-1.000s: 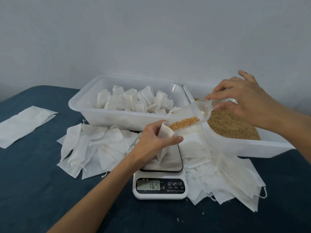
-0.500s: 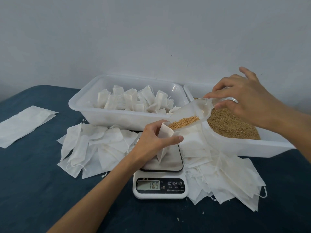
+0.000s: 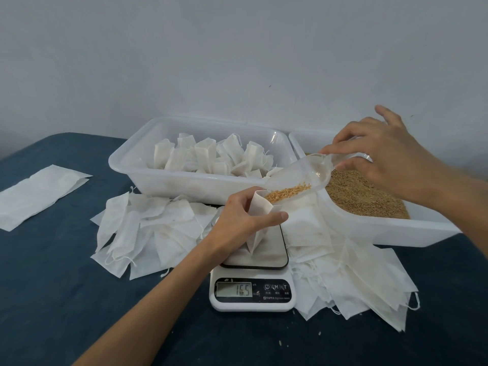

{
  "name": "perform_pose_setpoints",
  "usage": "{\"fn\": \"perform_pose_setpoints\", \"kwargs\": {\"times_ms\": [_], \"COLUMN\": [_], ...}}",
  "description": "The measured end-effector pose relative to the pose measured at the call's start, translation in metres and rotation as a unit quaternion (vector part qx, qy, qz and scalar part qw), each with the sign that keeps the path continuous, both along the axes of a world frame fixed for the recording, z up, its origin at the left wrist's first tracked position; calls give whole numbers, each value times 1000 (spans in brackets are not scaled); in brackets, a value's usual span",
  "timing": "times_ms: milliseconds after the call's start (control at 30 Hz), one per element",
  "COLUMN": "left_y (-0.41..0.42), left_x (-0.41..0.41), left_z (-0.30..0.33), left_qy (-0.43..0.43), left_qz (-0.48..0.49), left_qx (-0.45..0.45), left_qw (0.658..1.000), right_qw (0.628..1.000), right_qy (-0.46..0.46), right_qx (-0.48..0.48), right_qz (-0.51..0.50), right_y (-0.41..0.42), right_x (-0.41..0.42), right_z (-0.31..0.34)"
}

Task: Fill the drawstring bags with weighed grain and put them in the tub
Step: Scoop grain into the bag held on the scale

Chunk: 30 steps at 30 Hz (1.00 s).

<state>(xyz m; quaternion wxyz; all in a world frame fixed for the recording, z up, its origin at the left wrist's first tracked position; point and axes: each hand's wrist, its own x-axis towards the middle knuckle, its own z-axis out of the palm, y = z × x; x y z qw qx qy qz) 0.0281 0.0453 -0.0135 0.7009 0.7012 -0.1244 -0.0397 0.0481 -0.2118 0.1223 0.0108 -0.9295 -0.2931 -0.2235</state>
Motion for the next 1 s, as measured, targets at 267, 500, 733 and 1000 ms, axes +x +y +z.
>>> {"fn": "perform_pose_setpoints", "kwargs": {"times_ms": [267,500,733,1000], "left_y": [1,0,1,1], "left_x": [1,2,3,2], "left_z": [-1,-3,-4,-3], "left_qy": [-12,-11,-7,-11], "left_qz": [-5,-6,-10,-8], "left_qx": [-4,-13,-17,-15], "left_qw": [1000,1000,1000,1000], "right_qw": [1000,1000,1000,999], "right_qy": [-5,-6,-4,29], "right_qx": [1,1,3,20], "right_qz": [1,4,2,-13], "right_y": [-1,-2,-1,-5], "right_x": [1,1,0,6], "right_z": [-1,-1,-2,-12]}}
